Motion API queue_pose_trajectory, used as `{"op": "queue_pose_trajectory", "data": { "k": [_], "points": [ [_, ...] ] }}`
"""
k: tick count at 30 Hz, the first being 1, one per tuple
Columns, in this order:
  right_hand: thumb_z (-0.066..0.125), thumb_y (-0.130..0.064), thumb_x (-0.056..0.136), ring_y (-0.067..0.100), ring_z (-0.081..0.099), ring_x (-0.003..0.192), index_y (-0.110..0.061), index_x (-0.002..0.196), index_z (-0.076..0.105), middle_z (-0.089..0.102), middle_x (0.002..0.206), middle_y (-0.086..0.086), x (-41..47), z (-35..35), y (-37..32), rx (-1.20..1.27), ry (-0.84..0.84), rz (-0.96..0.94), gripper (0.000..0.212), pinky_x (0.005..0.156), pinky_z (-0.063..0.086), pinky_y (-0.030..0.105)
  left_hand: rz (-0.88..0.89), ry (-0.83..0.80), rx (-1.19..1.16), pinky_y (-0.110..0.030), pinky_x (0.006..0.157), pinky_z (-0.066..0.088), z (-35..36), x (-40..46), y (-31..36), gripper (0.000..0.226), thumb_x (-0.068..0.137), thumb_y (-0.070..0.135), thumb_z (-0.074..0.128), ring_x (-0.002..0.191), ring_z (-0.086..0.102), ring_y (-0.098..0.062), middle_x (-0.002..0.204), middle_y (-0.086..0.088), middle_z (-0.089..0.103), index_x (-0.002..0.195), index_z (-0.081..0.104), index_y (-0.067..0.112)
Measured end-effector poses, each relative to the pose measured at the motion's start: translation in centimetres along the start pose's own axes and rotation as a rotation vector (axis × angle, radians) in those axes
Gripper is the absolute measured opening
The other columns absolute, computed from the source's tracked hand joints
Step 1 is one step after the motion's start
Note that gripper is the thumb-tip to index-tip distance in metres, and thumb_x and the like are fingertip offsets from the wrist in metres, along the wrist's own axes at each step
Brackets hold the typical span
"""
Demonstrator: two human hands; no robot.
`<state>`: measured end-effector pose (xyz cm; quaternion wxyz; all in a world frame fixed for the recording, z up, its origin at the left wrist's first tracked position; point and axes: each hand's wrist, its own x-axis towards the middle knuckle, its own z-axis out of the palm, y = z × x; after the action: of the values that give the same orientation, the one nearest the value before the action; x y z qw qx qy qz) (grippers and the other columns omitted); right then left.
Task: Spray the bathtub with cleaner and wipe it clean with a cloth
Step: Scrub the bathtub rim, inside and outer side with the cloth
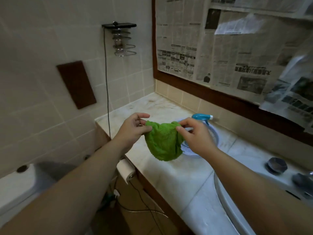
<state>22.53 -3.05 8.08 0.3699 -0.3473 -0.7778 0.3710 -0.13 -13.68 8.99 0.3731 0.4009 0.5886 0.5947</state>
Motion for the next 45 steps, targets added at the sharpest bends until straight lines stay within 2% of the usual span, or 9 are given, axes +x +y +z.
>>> {"op": "queue_pose_trajectory", "data": {
  "k": [3, 9, 17, 24, 28, 30, 38, 42, 45],
  "points": [
    [0.076, -0.028, 0.092, 0.005, 0.067, 0.089, -0.025, 0.097, 0.075, 0.071, 0.093, -0.013, -2.4, 1.4, -0.6, -0.004, -0.113, -0.009, 0.006, 0.083, 0.057, 0.037, 0.009, 0.072, 0.018, -0.026, 0.068, 0.056, -1.0, -4.8, 0.0, 0.038, 0.087, -0.013, 0.07, 0.07, 0.066, -0.012, 0.08, 0.001, 0.061, 0.116, 0.063, 0.011],
    [0.08, -0.022, 0.088, -0.002, 0.063, 0.089, -0.021, 0.089, 0.072, 0.066, 0.097, -0.011, -7.1, 5.0, -3.8, -0.039, -0.314, -0.108, 0.008, 0.075, 0.051, 0.018, 0.002, 0.147, 0.061, -0.027, 0.065, 0.05, -3.9, -13.4, 0.6, 0.036, 0.084, -0.013, 0.073, 0.069, 0.06, -0.012, 0.078, 0.006, 0.062, 0.108, 0.062, 0.011],
    [0.083, -0.019, 0.079, 0.002, 0.067, 0.093, -0.026, 0.082, 0.069, 0.071, 0.102, -0.01, -9.9, 9.0, -8.9, 0.025, -0.509, -0.141, 0.016, 0.083, 0.06, 0.039, -0.004, 0.063, 0.113, -0.03, 0.073, 0.054, -7.3, -19.6, 3.2, 0.038, 0.077, -0.007, 0.079, 0.079, 0.064, -0.019, 0.086, -0.005, 0.061, 0.104, 0.059, 0.011],
    [0.074, 0.002, 0.084, 0.01, 0.069, 0.105, -0.021, 0.126, 0.066, 0.075, 0.107, -0.005, -10.2, 9.3, -11.4, 0.302, -0.87, -0.068, 0.049, 0.087, 0.055, 0.026, -0.036, -0.057, 0.109, -0.035, 0.077, 0.056, -7.3, -20.3, 4.2, 0.037, 0.074, 0.0, 0.077, 0.083, 0.067, -0.027, 0.089, -0.01, 0.069, 0.101, 0.056, 0.012],
    [0.08, -0.018, 0.088, 0.008, 0.065, 0.081, -0.023, 0.088, 0.076, 0.072, 0.083, -0.004, -10.0, 8.3, -11.3, 0.086, -0.804, -0.131, 0.006, 0.079, 0.051, 0.031, -0.052, -0.065, 0.182, -0.028, 0.072, 0.057, -8.4, -20.5, 4.2, 0.036, 0.081, -0.015, 0.074, 0.079, 0.069, -0.019, 0.086, -0.006, 0.07, 0.099, 0.054, 0.009],
    [0.079, -0.029, 0.089, 0.006, 0.062, 0.074, -0.02, 0.079, 0.073, 0.069, 0.08, -0.001, -9.9, 8.0, -11.2, -0.006, -0.797, -0.167, 0.015, 0.075, 0.049, 0.028, -0.057, -0.071, 0.258, -0.029, 0.074, 0.056, -8.8, -20.5, 3.7, 0.035, 0.082, -0.012, 0.076, 0.081, 0.068, -0.018, 0.086, -0.002, 0.07, 0.101, 0.056, 0.009],
    [0.075, -0.03, 0.093, 0.018, 0.066, 0.073, -0.023, 0.085, 0.073, 0.07, 0.08, 0.0, -8.8, 5.8, -12.1, -0.178, -0.66, -0.254, 0.01, 0.068, 0.055, 0.039, -0.051, -0.222, 0.372, -0.04, 0.086, 0.058, -7.7, -19.1, 1.5, 0.03, 0.087, 0.001, 0.078, 0.09, 0.069, -0.034, 0.099, -0.024, 0.068, 0.112, 0.061, 0.004],
    [0.076, -0.029, 0.093, 0.005, 0.066, 0.078, -0.023, 0.089, 0.075, 0.071, 0.084, -0.009, -8.6, 4.1, -12.1, -0.215, -0.581, -0.245, 0.007, 0.068, 0.054, 0.024, -0.034, -0.304, 0.43, -0.056, 0.096, 0.056, -6.2, -17.7, -0.8, 0.028, 0.084, 0.011, 0.076, 0.103, 0.071, -0.037, 0.106, -0.018, 0.073, 0.108, 0.066, 0.002],
    [0.074, -0.028, 0.094, 0.003, 0.066, 0.077, -0.022, 0.091, 0.076, 0.072, 0.084, -0.008, -8.4, 2.3, -11.6, -0.203, -0.52, -0.19, 0.007, 0.063, 0.05, 0.015, -0.091, -0.373, 0.475, -0.048, 0.098, 0.057, -5.4, -16.9, -3.1, 0.024, 0.09, 0.018, 0.077, 0.105, 0.073, -0.026, 0.111, -0.009, 0.076, 0.111, 0.075, 0.008]
  ]
}}
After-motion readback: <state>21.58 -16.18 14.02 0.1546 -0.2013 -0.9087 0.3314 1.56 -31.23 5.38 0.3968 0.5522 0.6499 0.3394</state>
